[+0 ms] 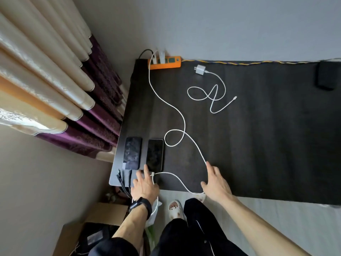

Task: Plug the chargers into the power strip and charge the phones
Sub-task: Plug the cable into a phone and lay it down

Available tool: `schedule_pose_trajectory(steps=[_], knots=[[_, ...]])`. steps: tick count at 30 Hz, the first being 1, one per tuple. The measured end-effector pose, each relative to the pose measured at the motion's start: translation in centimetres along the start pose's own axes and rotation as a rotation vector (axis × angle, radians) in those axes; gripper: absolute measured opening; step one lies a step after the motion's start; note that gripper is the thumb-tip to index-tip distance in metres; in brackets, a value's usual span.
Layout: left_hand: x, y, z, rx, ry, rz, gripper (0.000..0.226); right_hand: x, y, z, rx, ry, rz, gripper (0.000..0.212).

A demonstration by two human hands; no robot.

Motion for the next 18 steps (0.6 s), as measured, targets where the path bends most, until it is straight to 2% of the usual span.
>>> schedule_pose_trajectory(steps=[4, 8, 12, 18], knots=[[-0.5, -0.9, -1.1, 0.041, 0.029, 0.020, 0.078, -1.4, -0.9, -1.9, -0.013, -0.038, 0.062, 0.074], [-0.8, -5.0, -2.8, 0.186, 0.041, 0.010, 0.075, -3.7, -2.8, -4.3, -0.038, -0.133, 0.132, 0.067], [-2.1, -12.8, -4.6, 0.416, 0.021, 0.024, 0.072, -7.1, -5.9, -7.2, -0.042, -0.250, 0.274, 0.063], [-3.8, -28.0, -8.3, 0.742, -0.045, 0.088, 0.067, -14.0, -14.8, -10.6, 0.016, -0.469, 0.492, 0.054]])
Point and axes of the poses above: each hand's wrist, its own z-axis towards the middle knuckle, its own x-axis out of the palm, y = z × x, the point moved 8 cm from there along z, towards the middle knuckle, and after that the axes turned 13 degrees about x, right-handed, at the moved point
